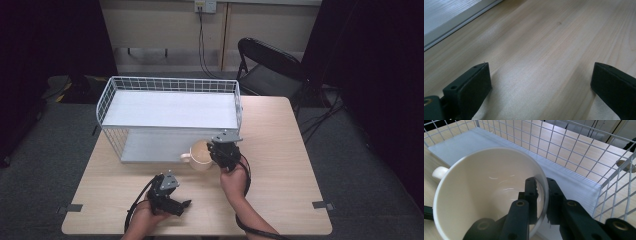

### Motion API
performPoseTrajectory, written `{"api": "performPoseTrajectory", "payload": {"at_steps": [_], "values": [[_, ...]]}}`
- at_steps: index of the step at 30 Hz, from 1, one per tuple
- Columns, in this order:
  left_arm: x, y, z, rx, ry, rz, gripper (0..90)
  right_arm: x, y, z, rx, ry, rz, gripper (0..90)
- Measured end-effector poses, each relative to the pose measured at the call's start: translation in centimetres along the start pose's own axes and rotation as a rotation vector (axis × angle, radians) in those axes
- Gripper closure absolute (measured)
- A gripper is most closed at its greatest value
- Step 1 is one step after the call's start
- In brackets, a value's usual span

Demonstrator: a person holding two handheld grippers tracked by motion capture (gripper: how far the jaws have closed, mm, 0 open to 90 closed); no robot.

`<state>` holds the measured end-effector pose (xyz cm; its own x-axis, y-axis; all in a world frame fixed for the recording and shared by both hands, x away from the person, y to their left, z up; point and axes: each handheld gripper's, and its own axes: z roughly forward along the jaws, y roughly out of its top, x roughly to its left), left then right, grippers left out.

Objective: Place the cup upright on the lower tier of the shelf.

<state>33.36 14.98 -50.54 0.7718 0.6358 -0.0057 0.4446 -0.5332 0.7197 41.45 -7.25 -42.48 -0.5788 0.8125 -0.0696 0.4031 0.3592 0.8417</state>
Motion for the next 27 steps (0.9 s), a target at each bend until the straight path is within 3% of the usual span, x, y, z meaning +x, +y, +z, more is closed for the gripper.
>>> {"api": "performPoseTrajectory", "payload": {"at_steps": [24, 27], "values": [[0.0, 0.0, 0.0, 0.000, 0.000, 0.000, 2.6, 0.5, 0.5, 1.9, 0.001, -0.024, 0.003, 81.6], [0.0, 0.0, 0.0, 0.000, 0.000, 0.000, 2.5, 0.7, 0.5, 2.0, 0.002, -0.045, -0.009, 81.6]]}}
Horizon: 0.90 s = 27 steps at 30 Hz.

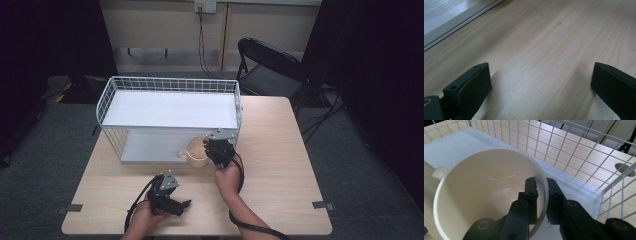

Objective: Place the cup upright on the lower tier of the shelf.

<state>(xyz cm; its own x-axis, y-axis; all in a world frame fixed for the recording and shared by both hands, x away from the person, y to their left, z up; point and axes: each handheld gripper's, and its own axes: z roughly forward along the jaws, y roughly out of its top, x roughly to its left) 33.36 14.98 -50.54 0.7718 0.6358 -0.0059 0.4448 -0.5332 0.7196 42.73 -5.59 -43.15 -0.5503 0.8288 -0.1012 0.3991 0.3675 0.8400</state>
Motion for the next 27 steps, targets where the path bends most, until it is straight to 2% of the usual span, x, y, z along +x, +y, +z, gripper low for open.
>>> {"api": "performPoseTrajectory", "payload": {"at_steps": [10, 27], "values": [[0.00, 0.00, 0.00, 0.000, 0.000, 0.001, 2.5, -0.13, 0.06, 0.20, 0.009, -0.039, -0.014, 81.4], [0.00, 0.00, 0.00, 0.000, 0.000, 0.000, 2.5, -0.35, 0.29, 0.44, 0.007, -0.056, 0.005, 80.5]]}}
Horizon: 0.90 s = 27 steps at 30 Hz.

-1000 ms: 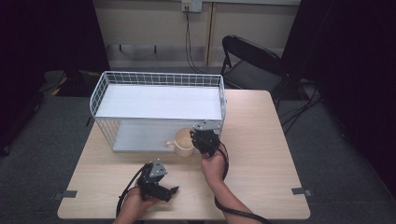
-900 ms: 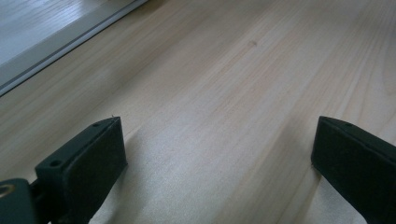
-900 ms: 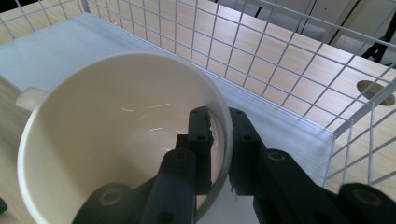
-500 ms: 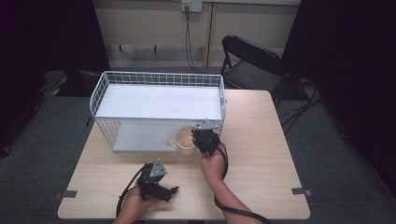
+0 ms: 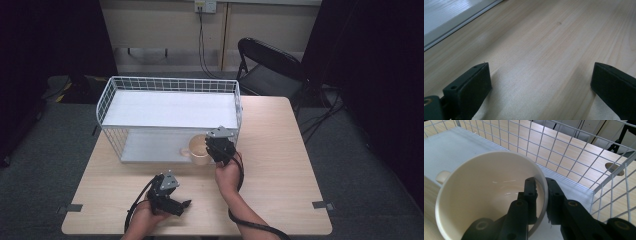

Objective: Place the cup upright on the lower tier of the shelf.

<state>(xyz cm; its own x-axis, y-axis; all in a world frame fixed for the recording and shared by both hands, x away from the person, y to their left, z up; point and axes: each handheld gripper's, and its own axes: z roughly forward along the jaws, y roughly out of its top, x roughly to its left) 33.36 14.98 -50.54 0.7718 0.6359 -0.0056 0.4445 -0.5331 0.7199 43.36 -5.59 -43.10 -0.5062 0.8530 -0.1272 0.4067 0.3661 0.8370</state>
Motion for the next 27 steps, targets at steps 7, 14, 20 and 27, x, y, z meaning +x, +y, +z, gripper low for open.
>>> {"api": "performPoseTrajectory", "payload": {"at_steps": [7, 14, 20, 27], "values": [[0.0, 0.0, 0.0, 0.000, 0.000, 0.000, 2.5, -0.2, 0.0, -0.1, -0.010, -0.009, 0.005, 77.9], [0.0, 0.0, 0.0, 0.000, 0.000, 0.000, 2.5, -0.3, 0.2, -0.3, -0.015, -0.012, 0.008, 73.6], [0.0, 0.0, 0.0, 0.000, 0.000, 0.000, 2.5, -0.5, 0.4, -0.6, -0.017, 0.011, 0.035, 61.4], [0.0, 0.0, 0.0, 0.000, 0.000, 0.000, 2.5, -0.6, 0.6, -1.4, -0.016, 0.040, 0.059, 45.0]]}}
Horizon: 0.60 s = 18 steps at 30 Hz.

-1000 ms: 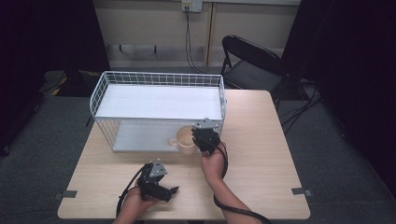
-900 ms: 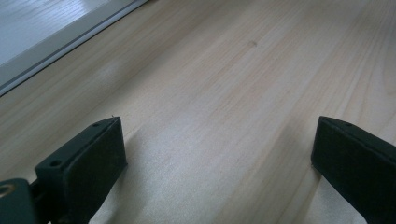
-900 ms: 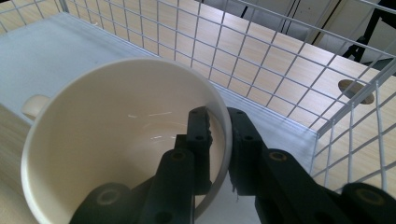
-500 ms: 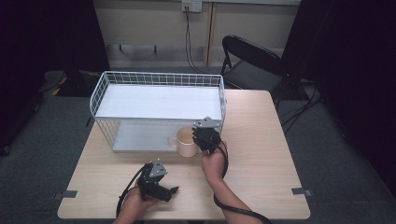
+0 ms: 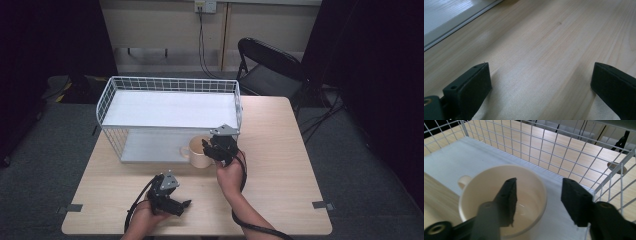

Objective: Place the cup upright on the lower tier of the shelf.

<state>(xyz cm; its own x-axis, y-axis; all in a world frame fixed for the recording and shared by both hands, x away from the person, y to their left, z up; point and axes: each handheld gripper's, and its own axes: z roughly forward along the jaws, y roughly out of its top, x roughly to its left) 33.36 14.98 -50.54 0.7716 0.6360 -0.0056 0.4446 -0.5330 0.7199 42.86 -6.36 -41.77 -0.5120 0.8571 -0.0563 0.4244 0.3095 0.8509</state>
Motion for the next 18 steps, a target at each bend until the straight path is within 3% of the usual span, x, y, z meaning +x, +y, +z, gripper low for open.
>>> {"api": "performPoseTrajectory", "payload": {"at_steps": [5, 12, 13, 18], "values": [[0.0, 0.0, 0.0, 0.000, 0.000, 0.000, 2.5, 0.0, -0.1, -0.7, -0.009, 0.033, 0.021, 31.5], [0.0, 0.0, 0.0, 0.000, 0.001, 0.000, 2.5, 0.0, -0.3, -1.4, -0.019, 0.066, 0.019, 23.5], [0.0, 0.0, 0.0, 0.000, 0.001, 0.000, 2.5, 0.1, -0.3, -1.5, -0.009, 0.091, 0.027, 20.5], [0.0, 0.0, 0.0, 0.000, 0.001, 0.000, 2.5, 0.5, -0.4, -1.8, -0.004, 0.105, 0.015, 18.1]]}}
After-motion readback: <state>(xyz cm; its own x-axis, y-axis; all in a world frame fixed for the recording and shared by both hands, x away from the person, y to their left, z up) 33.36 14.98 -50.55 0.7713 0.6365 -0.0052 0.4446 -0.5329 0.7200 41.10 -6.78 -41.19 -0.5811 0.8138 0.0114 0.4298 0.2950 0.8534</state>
